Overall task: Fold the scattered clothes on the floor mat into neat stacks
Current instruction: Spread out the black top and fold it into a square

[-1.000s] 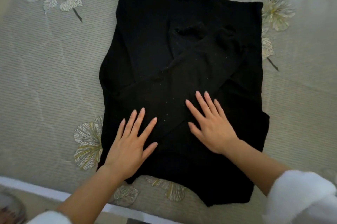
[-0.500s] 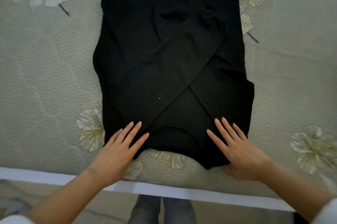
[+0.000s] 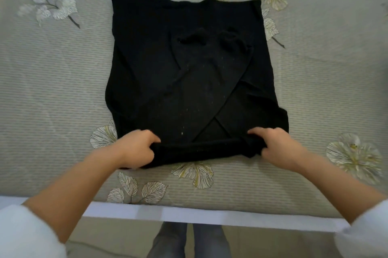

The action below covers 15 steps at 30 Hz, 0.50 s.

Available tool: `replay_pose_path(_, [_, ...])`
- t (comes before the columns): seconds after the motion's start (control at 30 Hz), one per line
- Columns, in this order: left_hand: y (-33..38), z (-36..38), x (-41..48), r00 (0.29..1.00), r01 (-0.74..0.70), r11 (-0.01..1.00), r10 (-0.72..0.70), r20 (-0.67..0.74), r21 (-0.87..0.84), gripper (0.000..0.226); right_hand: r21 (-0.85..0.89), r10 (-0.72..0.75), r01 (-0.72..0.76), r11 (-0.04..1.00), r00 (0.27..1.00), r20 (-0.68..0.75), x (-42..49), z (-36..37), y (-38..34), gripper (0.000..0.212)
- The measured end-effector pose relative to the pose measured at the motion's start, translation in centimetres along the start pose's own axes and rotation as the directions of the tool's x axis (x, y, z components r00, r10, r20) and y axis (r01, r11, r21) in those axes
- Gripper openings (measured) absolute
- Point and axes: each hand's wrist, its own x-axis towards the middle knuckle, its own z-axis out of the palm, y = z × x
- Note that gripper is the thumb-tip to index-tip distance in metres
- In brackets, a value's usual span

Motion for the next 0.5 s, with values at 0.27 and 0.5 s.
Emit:
replay_pose_path(0.27, [1.3,4.2,-3.7,0.589,0.073,0.996,-0.085,0.804,0.051,0.050,-0.024,0.058,-0.061,0.998,0.668,0.742,-4.9,0.7,0.1,0.029])
replay_pose_path(0.5, [-1.0,-2.0,-3.5,0.814,0.241,0.931,-0.040,0.580,-0.274,0.046,0.213,-0.007,-0.109,0.971,0.875,0.484,-2.4,-3.8,1.1,0.026])
